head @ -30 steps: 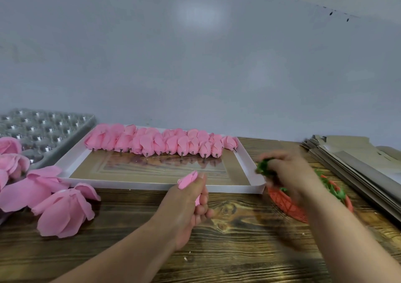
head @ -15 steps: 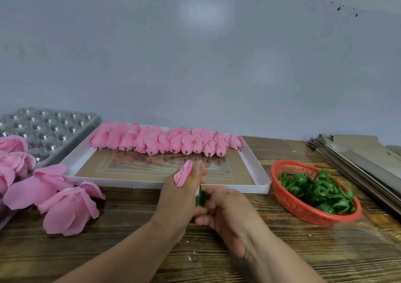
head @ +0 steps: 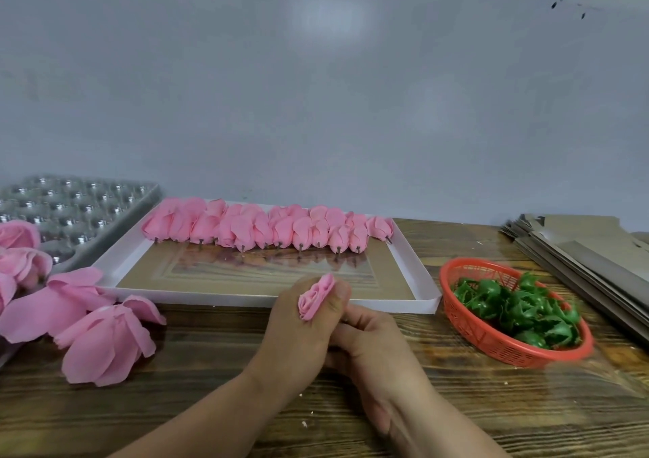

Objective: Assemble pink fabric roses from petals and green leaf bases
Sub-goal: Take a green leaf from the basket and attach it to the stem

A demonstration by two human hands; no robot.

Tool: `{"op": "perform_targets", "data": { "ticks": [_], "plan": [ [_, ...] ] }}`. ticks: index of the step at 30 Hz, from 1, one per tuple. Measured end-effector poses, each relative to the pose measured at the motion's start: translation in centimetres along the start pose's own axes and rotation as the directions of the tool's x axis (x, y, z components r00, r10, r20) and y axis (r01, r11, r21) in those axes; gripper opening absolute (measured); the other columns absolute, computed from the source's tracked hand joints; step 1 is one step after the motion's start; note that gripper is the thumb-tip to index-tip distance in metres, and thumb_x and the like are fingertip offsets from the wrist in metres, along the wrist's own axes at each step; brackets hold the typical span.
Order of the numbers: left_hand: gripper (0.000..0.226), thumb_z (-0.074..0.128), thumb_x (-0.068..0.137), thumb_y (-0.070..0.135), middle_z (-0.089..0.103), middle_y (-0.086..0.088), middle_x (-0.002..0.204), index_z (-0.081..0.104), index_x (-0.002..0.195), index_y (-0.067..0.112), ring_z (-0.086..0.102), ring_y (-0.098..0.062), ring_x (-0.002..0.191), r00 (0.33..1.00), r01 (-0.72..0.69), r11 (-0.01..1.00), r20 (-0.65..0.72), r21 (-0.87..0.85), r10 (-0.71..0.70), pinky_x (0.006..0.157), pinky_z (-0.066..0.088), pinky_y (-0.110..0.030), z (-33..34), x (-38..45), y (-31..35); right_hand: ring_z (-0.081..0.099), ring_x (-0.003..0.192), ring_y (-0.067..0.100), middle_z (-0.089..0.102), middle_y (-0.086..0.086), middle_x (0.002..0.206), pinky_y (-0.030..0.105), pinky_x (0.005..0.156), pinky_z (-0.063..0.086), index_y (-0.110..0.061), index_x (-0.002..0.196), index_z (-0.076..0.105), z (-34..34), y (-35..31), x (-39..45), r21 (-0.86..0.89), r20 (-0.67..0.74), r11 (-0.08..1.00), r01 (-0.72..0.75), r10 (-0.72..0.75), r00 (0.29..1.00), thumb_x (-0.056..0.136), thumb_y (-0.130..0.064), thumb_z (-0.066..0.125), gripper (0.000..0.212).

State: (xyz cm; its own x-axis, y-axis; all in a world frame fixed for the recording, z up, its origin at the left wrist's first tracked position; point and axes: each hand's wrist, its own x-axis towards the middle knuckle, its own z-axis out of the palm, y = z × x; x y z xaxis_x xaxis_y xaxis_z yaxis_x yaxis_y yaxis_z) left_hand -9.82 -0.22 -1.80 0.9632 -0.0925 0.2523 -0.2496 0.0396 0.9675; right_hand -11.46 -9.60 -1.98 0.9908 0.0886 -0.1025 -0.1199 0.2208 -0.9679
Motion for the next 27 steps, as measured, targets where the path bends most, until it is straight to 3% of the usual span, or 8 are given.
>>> {"op": "perform_targets", "data": {
  "ticks": [3,5,7,12,16,20,24,27],
  "plan": [
    [0.069,0.056,0.078,0.065,0.061,-0.012,0.077,0.061,0.085,-0.004,0.058,-0.016,0.069,0.999,0.027,1.000,-0.031,-0.010,-0.027,0.062,0.052,-0.055,-0.1,0.2,0.0,0.064,0.066,0.021,0.068,0.016,0.075,0.035,0.071,0.055,0.007,0.089,0.070,-0.1,-0.3,-0.1,0.045,0.014,0.999,-0.019,0.018,1.000,0.079,0.015,0.045,0.029],
    [0.055,0.050,0.066,0.063,0.071,0.004,0.079,0.066,0.076,0.011,0.064,-0.006,0.068,0.996,0.053,0.998,-0.064,-0.036,-0.055,0.057,0.055,-0.036,-0.2,0.4,-0.4,0.060,0.057,0.017,0.064,0.010,0.065,0.034,0.069,0.052,0.003,0.083,0.071,-0.1,-0.3,0.0,0.064,0.014,0.997,-0.036,0.035,0.999,0.077,0.016,0.043,0.031],
    [0.052,0.048,0.062,0.063,0.072,0.003,0.086,0.067,0.073,0.016,0.064,-0.004,0.068,0.994,0.065,0.995,-0.081,-0.080,-0.072,0.055,0.053,-0.026,-0.2,0.5,-0.6,0.058,0.053,0.015,0.062,0.007,0.059,0.029,0.063,0.050,-0.002,0.078,0.070,-0.2,-0.2,0.0,0.083,0.007,0.996,-0.039,0.039,0.999,0.077,0.017,0.043,0.033],
    [0.043,0.051,0.064,0.059,0.071,-0.004,0.078,0.063,0.063,0.018,0.060,-0.010,0.059,0.989,0.102,0.973,-0.082,-0.208,-0.122,0.048,0.047,-0.026,0.1,0.6,-0.8,0.053,0.053,0.014,0.063,0.009,0.065,0.021,0.055,0.049,0.000,0.082,0.072,-0.6,-0.2,0.2,0.175,-0.009,0.985,0.000,0.002,1.000,0.078,0.017,0.047,0.031],
    [0.039,0.050,0.077,0.052,0.073,0.001,0.084,0.061,0.062,0.018,0.067,-0.012,0.068,0.987,0.091,0.972,-0.110,-0.216,-0.117,0.051,0.052,-0.025,-0.1,0.9,-1.3,0.060,0.059,0.017,0.067,0.011,0.070,0.026,0.062,0.054,0.001,0.092,0.072,-0.5,-0.2,0.1,0.231,0.048,0.973,-0.004,-0.007,0.999,0.080,0.016,0.049,0.030],
    [0.045,0.047,0.073,0.058,0.072,-0.006,0.082,0.069,0.073,0.019,0.068,-0.015,0.068,0.981,0.077,0.970,-0.157,-0.230,-0.115,0.053,0.053,-0.025,-0.1,0.9,-1.2,0.070,0.076,0.026,0.071,0.020,0.091,0.029,0.072,0.057,-0.002,0.092,0.074,-0.5,-0.4,-0.1,0.265,0.060,0.964,-0.022,0.006,0.998,0.083,0.014,0.048,0.032],
    [0.051,0.041,0.071,0.063,0.073,-0.001,0.094,0.070,0.086,0.023,0.070,-0.016,0.086,0.980,0.092,0.966,-0.152,-0.243,-0.132,0.063,0.057,-0.027,-0.3,1.0,-1.0,0.071,0.079,0.023,0.071,0.019,0.096,0.024,0.065,0.058,-0.004,0.095,0.074,-0.2,-0.3,-0.3,0.194,0.053,0.981,0.008,-0.018,0.998,0.086,0.009,0.049,0.029],
    [0.049,0.041,0.072,0.061,0.074,0.000,0.089,0.070,0.086,0.024,0.070,-0.014,0.081,0.983,0.096,0.968,-0.133,-0.232,-0.129,0.059,0.056,-0.027,-0.3,1.0,-0.8,0.070,0.079,0.022,0.070,0.020,0.095,0.023,0.067,0.056,-0.005,0.103,0.071,0.0,-0.2,-0.5,0.120,0.007,0.988,0.098,-0.100,0.995,0.086,0.011,0.050,0.031]
  ]
}}
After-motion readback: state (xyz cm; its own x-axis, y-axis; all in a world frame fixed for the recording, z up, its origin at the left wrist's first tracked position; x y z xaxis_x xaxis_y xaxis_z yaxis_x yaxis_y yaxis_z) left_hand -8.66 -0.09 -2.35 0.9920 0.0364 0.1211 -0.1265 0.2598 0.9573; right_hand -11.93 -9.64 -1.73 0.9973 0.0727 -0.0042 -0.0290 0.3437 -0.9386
